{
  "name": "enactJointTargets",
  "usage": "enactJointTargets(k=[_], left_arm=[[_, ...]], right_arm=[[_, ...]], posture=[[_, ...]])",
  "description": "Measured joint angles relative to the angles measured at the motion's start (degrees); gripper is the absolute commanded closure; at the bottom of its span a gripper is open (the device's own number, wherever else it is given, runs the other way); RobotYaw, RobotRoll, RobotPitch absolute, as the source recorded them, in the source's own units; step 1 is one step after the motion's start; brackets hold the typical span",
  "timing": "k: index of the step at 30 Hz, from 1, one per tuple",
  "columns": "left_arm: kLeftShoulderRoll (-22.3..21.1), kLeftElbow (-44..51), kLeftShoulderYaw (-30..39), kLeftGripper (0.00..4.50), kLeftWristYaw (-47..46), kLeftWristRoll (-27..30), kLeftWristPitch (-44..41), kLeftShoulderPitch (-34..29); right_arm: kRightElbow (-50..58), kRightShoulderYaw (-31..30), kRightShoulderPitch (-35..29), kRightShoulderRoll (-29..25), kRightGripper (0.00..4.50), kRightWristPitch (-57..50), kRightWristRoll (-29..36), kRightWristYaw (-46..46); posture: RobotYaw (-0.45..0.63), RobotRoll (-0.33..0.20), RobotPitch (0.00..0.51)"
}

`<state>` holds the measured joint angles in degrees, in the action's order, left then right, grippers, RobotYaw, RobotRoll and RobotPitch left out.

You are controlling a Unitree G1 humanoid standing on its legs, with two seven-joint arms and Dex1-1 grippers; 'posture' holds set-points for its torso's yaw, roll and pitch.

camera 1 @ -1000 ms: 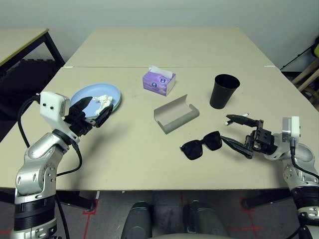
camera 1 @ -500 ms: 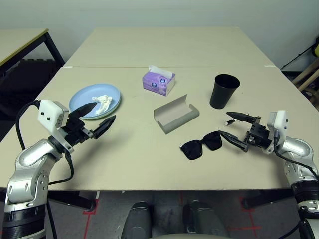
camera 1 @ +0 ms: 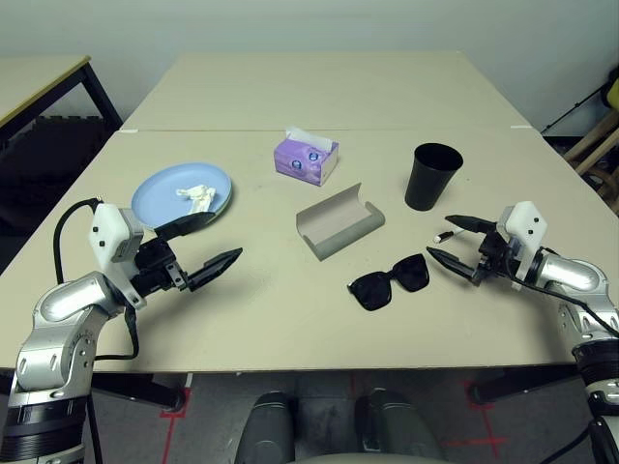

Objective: Organize and tidy the items on the table.

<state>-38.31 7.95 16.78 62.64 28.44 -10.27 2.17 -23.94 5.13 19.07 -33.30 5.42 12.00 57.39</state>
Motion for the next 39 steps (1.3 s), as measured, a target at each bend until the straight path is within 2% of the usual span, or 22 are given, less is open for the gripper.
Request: enactJointTargets(k=[9,10,12,16,19,26,30,39], left_arm=[[-0.35,-1.92,-0.54,0.04,4.94,1.45,3.12,0.24],[-0.36,-2.13,-0.75,0.04,5.72,1.51,3.65,0.23],[-0.55,-2.19,-1.44,0.04,7.33,1.5,4.65,-0.08],[-1.77,-2.75,-2.24,0.04,10.06,1.32,6.12,-0.81],[-3.47,-3.12,-2.24,0.04,12.39,1.29,7.07,-2.18],[-3.81,-2.84,-2.41,0.04,16.25,2.53,7.27,-3.12],[-4.69,-2.2,-2.83,0.04,18.49,3.47,7.26,-3.62],[-4.92,-3.49,-2.84,0.04,21.72,4.86,7.71,-2.56]], right_arm=[[6.42,0.09,1.62,-3.42,0.0,-17.42,4.38,2.78],[7.14,0.16,1.92,-3.79,0.0,-19.48,4.84,2.3],[8.43,0.37,2.57,-4.42,0.0,-22.92,5.68,1.66],[10.45,0.35,2.95,-6.39,0.0,-26.66,7.14,3.4],[10.69,0.16,2.99,-7.18,0.0,-25.97,7.42,5.56],[10.38,-0.45,3.03,-9.02,0.0,-18.18,6.19,10.44],[10.34,-1.21,3.76,-9.23,0.0,-17.58,6.02,12.2],[12.37,-2.38,3.89,-13.27,0.0,-16.04,5.59,17.15]], posture=[[0.07,0.0,0.042],[0.03,0.0,0.042],[0.03,0.0,0.042],[0.03,0.0,0.052],[0.03,0.0,0.052],[0.04,0.0,0.054],[0.03,0.0,0.062],[0.03,0.0,0.069]])
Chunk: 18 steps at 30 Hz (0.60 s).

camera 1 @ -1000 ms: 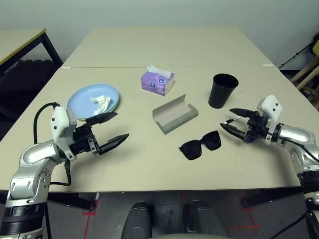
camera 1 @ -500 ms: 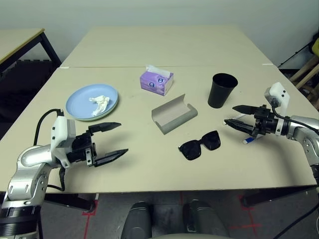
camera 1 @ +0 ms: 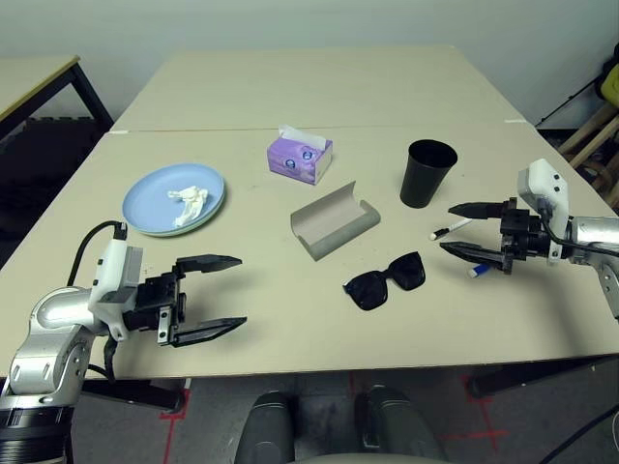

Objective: Organize and tidy the items on the table.

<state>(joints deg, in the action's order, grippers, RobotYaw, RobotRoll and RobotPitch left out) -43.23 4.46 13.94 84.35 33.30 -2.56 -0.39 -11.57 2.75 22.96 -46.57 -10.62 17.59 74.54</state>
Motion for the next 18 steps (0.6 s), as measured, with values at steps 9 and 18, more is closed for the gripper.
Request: enactJointTargets(k=[9,18], left_arm=[[-1.15,-4.7,0.62,0.04,1.77,0.6,0.6,1.29],[-2.26,-5.38,0.67,0.04,3.21,0.61,1.36,1.39]], right_arm=[[2.65,-1.91,0.88,-1.55,0.0,-0.65,-0.09,1.93],[5.34,-3.6,1.36,-3.23,0.0,-0.98,-0.33,3.63]], posture=[[0.03,0.0,0.074],[0.03,0.0,0.074]])
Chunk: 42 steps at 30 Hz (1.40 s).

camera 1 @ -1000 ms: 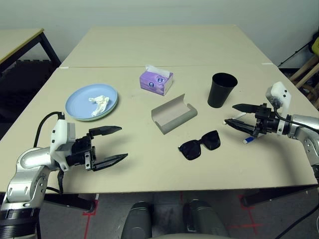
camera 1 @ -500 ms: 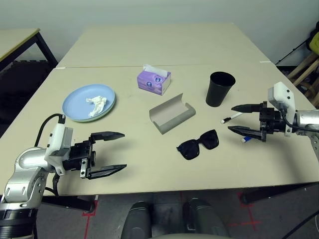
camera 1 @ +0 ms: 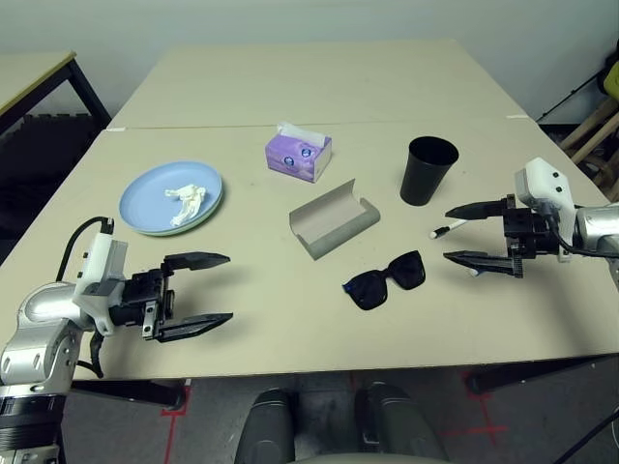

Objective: Organize and tidy the items on the table.

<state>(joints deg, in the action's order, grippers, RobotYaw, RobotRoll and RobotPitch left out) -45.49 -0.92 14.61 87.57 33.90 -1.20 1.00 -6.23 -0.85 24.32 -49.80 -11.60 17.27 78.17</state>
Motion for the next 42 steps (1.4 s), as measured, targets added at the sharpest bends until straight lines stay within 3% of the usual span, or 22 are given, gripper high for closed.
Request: enactJointTargets(k=[11,22,42], left_arm=[[0.01,0.0,-0.49,0.04,-0.1,-0.14,0.19,0.96],[0.08,0.06,-1.79,0.04,-0.72,-0.21,0.45,1.07],[3.61,0.23,0.08,0.04,-1.6,2.58,3.54,0.56]], right_arm=[[3.58,-4.35,4.35,-0.59,0.0,-2.81,-2.62,0.19],[7.54,-11.67,14.8,0.51,0.0,-9.66,-7.82,-0.01],[9.65,-13.34,14.94,-1.61,0.0,-7.51,-8.89,4.16]], posture=[[0.03,0.0,0.083],[0.03,0.0,0.09],[0.06,0.0,0.084]])
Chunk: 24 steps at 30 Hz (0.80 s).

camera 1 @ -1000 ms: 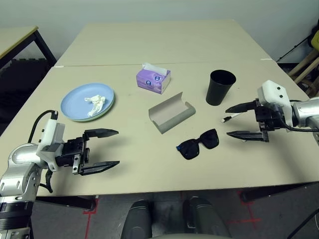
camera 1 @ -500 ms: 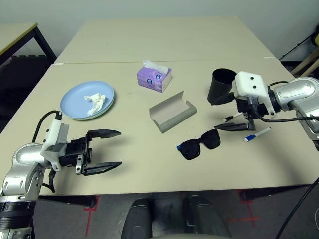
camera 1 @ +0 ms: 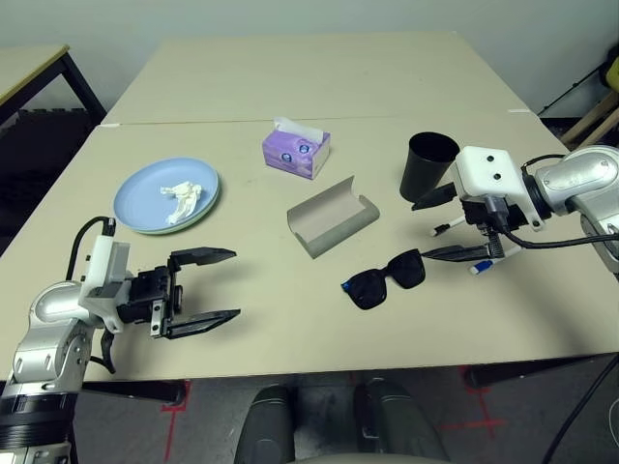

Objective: Organize and tidy the items on the table.

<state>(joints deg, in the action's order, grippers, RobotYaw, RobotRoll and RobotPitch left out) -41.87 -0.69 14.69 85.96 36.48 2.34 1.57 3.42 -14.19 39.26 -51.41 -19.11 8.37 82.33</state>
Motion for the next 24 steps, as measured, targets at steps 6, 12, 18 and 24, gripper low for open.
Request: enactJointTargets(k=[6,12,18,24], left_arm=[[0.09,-0.05,0.01,0.04,0.8,0.45,0.1,0.07],[0.22,-0.31,-0.2,0.04,2.1,0.44,0.45,0.91],[0.11,-0.42,-0.3,0.67,2.48,0.44,0.07,2.55],[-1.35,0.28,0.12,2.46,1.55,1.49,-3.01,3.11]], right_arm=[[0.68,-0.48,0.0,0.05,0.0,0.17,-0.14,0.39],[3.64,-0.69,0.1,0.46,0.0,0.05,-0.06,0.73],[3.87,-1.59,0.24,-0.01,0.0,0.05,-0.95,1.21],[4.5,-1.92,0.24,-0.48,0.0,0.1,-1.83,2.23]], posture=[[0.05,0.0,0.088],[0.04,0.0,0.088],[0.05,0.0,0.088],[0.06,0.0,0.092]])
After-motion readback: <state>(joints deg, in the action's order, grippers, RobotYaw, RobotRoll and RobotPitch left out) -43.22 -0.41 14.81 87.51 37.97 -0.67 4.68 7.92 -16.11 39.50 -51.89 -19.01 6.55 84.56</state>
